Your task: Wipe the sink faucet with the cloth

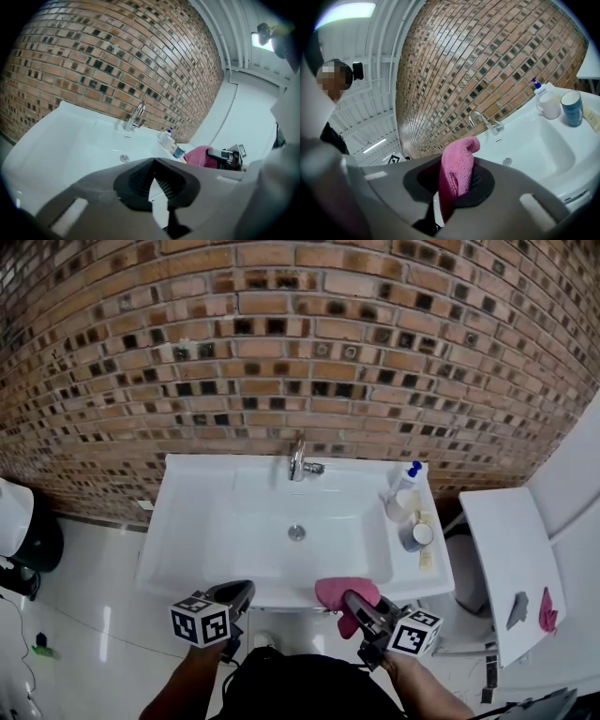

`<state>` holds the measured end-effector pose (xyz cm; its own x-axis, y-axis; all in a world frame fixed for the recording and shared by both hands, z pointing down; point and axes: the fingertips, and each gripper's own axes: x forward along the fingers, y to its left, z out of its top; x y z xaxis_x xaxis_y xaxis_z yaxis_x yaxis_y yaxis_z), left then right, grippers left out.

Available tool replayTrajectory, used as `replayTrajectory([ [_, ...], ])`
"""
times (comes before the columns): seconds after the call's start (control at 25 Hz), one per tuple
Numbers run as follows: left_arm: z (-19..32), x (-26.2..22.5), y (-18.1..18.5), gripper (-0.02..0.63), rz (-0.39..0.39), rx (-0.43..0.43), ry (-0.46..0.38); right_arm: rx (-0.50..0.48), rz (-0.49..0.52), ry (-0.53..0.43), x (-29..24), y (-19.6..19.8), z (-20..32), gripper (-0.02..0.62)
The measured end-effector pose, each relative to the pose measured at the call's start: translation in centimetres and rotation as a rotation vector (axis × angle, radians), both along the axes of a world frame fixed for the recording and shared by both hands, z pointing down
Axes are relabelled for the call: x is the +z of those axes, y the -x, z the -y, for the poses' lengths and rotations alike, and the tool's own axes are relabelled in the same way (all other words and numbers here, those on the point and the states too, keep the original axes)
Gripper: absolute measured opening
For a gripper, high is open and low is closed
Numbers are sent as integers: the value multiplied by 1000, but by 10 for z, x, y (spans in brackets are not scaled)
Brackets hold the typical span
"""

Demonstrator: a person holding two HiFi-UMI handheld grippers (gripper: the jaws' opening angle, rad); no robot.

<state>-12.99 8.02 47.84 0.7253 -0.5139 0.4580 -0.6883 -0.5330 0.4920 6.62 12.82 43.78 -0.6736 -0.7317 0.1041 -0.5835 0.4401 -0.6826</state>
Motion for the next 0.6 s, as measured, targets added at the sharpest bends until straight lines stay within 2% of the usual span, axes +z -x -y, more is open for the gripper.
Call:
replayTrajectory([
  [0.6, 5, -2, -8, 5, -21, 4, -7, -3, -25, -6, -4, 0, 5, 43],
])
